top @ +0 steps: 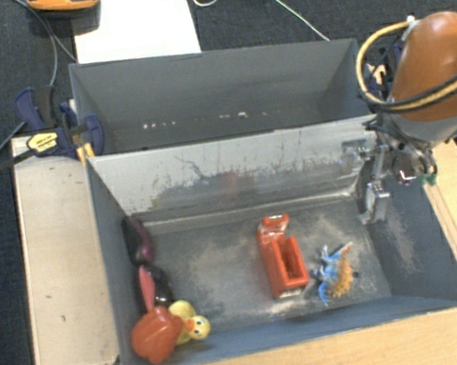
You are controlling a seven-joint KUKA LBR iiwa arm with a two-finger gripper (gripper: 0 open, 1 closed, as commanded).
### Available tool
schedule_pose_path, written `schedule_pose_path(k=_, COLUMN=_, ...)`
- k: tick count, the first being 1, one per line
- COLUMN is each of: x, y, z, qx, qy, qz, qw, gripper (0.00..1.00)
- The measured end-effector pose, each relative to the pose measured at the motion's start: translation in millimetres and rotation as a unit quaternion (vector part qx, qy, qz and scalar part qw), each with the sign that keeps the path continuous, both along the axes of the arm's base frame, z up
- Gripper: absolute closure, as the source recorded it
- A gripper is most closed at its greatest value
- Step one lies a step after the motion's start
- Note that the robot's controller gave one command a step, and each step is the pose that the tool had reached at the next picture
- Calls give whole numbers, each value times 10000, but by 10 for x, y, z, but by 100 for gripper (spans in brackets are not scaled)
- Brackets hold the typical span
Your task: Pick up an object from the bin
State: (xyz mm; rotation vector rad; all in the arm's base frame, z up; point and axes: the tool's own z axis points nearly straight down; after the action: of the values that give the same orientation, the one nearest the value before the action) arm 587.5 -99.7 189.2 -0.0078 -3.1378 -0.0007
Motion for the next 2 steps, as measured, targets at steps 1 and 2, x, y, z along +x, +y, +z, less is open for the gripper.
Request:
schedule_pose_path(k=1, x=14, y=5, z=52, qx=-6, qy=-39, qz=22, qw=10000, gripper=0)
schedule_pose_path(k=2, x=-587, y=147, z=-1209, qx=26, qy=22, qz=2796, qw=9601, gripper=0)
